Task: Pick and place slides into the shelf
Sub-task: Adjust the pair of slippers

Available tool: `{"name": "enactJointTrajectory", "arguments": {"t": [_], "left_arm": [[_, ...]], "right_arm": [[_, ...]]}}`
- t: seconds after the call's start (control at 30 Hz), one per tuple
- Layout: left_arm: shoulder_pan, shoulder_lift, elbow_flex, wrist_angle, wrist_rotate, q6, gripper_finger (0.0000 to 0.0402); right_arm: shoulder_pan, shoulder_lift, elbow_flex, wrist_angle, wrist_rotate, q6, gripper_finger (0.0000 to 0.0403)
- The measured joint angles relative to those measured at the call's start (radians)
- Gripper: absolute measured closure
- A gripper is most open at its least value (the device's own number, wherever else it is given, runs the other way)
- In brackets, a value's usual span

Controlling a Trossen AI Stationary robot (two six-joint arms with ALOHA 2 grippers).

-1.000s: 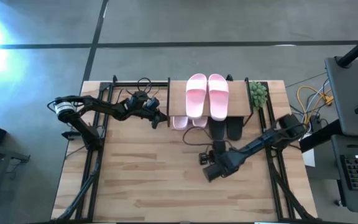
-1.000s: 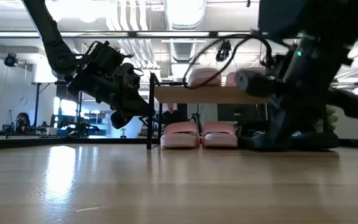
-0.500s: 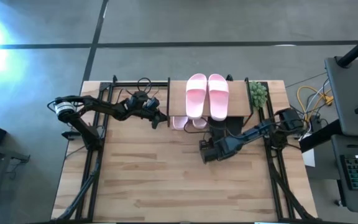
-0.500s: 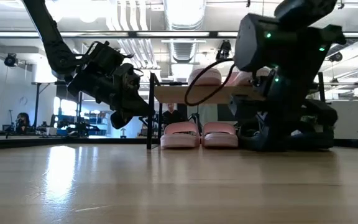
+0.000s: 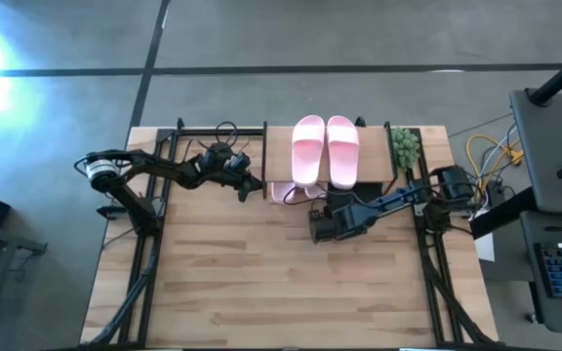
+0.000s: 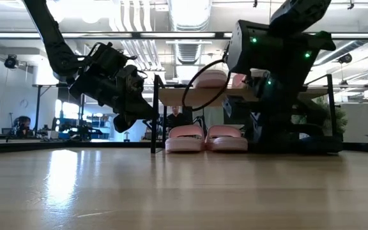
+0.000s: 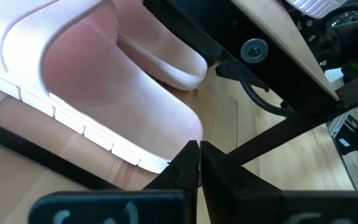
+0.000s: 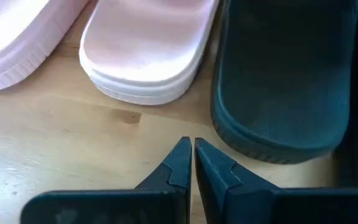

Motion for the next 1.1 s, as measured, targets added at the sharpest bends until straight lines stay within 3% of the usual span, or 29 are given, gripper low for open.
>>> {"name": "enactJointTrajectory", "arguments": {"t": [0.27, 0.4, 0.5, 0.67, 0.8, 1.1], "left_arm": [[0.000, 0.000, 0.000, -0.001, 0.001, 0.000, 0.0402], [0.000, 0.000, 0.000, -0.003, 0.001, 0.000, 0.0402], [0.000, 0.000, 0.000, -0.006, 0.001, 0.000, 0.0402], [0.000, 0.000, 0.000, -0.008, 0.002, 0.001, 0.0402], [0.000, 0.000, 0.000, -0.008, 0.002, 0.007, 0.0402], [0.000, 0.000, 0.000, -0.009, 0.002, 0.006, 0.0402]], "right_arm": [[0.091, -0.044, 0.001, -0.013, -0.070, 0.035, 0.0390], [0.178, -0.105, 0.001, -0.102, -0.073, 0.185, 0.0390], [0.257, -0.128, -0.003, -0.268, -0.093, 0.371, 0.0390], [0.368, -0.151, -0.061, -0.378, -0.199, 0.603, 0.0390], [0.406, -0.149, -0.139, -0.363, -0.326, 0.689, 0.0390], [0.374, -0.226, -0.287, -0.363, -0.286, 0.743, 0.0390]]}}
